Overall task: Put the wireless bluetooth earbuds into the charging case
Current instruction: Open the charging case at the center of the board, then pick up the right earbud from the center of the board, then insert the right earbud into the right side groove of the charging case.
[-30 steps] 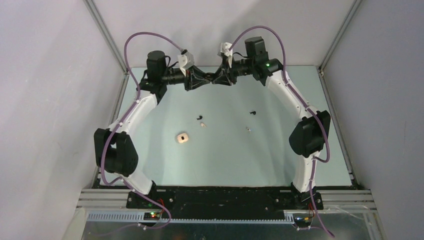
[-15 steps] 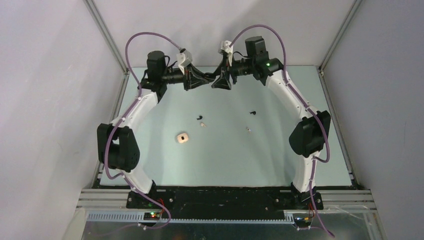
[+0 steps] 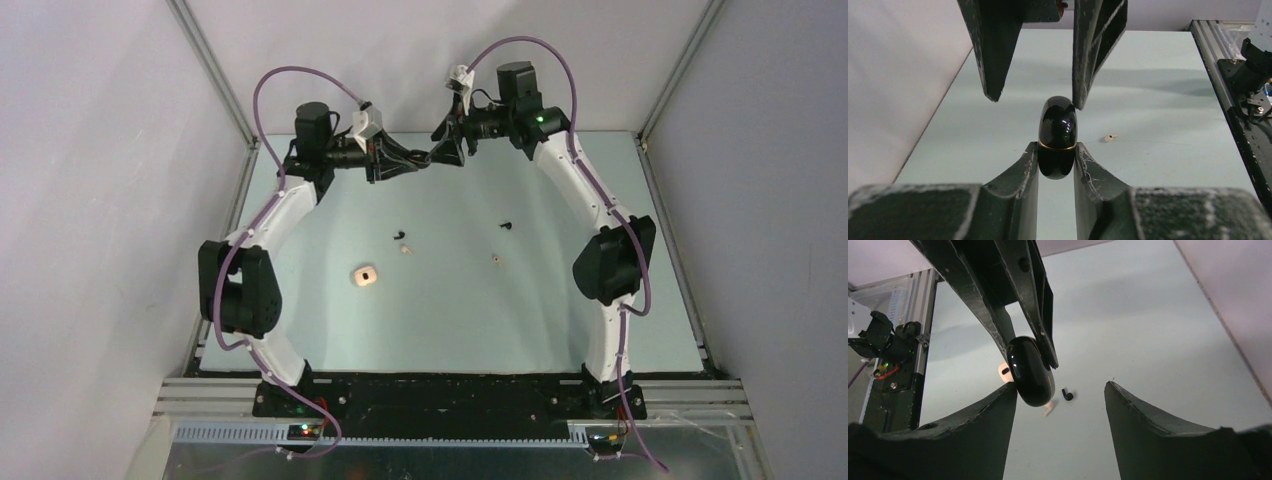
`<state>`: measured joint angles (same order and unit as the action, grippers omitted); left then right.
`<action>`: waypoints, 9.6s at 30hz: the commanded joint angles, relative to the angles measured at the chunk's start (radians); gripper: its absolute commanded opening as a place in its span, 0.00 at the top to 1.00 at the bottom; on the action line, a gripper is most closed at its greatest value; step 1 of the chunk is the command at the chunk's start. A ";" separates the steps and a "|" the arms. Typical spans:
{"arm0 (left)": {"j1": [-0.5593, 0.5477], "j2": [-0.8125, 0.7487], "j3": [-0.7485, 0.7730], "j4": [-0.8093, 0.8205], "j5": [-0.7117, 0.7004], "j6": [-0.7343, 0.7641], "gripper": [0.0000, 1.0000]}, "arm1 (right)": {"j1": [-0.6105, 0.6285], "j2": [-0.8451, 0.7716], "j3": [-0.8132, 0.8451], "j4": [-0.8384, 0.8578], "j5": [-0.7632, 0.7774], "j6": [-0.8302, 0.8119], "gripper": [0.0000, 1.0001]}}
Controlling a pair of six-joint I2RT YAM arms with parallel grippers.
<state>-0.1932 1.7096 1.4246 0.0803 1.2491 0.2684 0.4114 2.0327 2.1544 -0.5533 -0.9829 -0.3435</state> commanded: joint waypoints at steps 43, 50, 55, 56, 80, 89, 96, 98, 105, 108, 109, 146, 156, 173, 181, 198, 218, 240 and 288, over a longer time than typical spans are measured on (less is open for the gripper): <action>0.010 0.039 0.070 0.053 0.019 -0.118 1.00 | -0.048 -0.079 0.056 0.100 -0.057 0.171 0.27; 0.015 0.031 0.054 0.078 -0.011 -0.189 1.00 | -0.126 -0.208 -0.176 -0.033 0.024 -0.021 0.28; 0.028 -0.011 -0.002 0.102 -0.047 -0.237 1.00 | -0.168 -0.230 -0.318 -0.219 0.213 -0.322 0.39; 0.035 -0.016 -0.009 0.105 -0.050 -0.244 1.00 | -0.168 -0.229 -0.331 -0.241 0.246 -0.340 0.45; 0.084 -0.172 -0.265 0.259 -0.228 -0.431 1.00 | -0.161 -0.095 -0.544 -0.059 0.737 0.236 0.54; 0.091 -0.197 -0.290 0.260 -0.251 -0.458 1.00 | -0.168 -0.041 -0.570 -0.068 0.797 0.283 0.57; 0.092 -0.196 -0.294 0.260 -0.260 -0.475 1.00 | -0.170 0.022 -0.552 -0.051 0.807 0.260 0.61; 0.093 -0.195 -0.293 0.261 -0.260 -0.476 1.00 | -0.170 0.035 -0.544 -0.051 0.815 0.257 0.62; 0.093 -0.192 -0.290 0.260 -0.263 -0.478 1.00 | -0.175 0.071 -0.526 -0.048 0.803 0.279 0.62; 0.093 -0.188 -0.289 0.260 -0.261 -0.481 1.00 | -0.177 0.081 -0.513 -0.053 0.783 0.291 0.62; 0.093 -0.187 -0.289 0.260 -0.260 -0.481 1.00 | -0.178 0.084 -0.511 -0.055 0.779 0.304 0.62; 0.093 -0.181 -0.288 0.261 -0.257 -0.481 1.00 | -0.183 0.120 -0.509 -0.049 0.745 0.346 0.69; 0.093 -0.179 -0.288 0.260 -0.254 -0.478 1.00 | -0.180 0.115 -0.519 -0.049 0.744 0.313 0.71; 0.093 -0.165 -0.280 0.260 -0.251 -0.477 1.00 | -0.174 0.103 -0.529 -0.073 0.756 0.277 0.69; 0.094 -0.161 -0.280 0.261 -0.252 -0.476 1.00 | -0.179 0.090 -0.548 -0.083 0.740 0.256 0.67; 0.093 -0.151 -0.282 0.266 -0.254 -0.480 1.00 | -0.176 0.081 -0.561 -0.078 0.744 0.238 0.69; 0.091 -0.114 -0.264 0.291 -0.252 -0.486 1.00 | -0.109 -0.041 -0.556 0.048 0.780 -0.040 1.00; -0.105 -0.050 -0.251 0.691 -0.672 -0.538 1.00 | 0.161 -0.486 -0.909 1.127 0.783 -0.936 1.00; -0.166 -0.268 -0.546 0.863 -0.583 -0.325 1.00 | 0.317 -0.537 -0.990 1.047 0.741 -1.091 1.00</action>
<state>-0.3515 1.4933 0.8856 0.8864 0.6716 -0.0528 0.7235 1.5414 1.1664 0.4866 -0.2226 -1.4181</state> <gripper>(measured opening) 0.283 0.214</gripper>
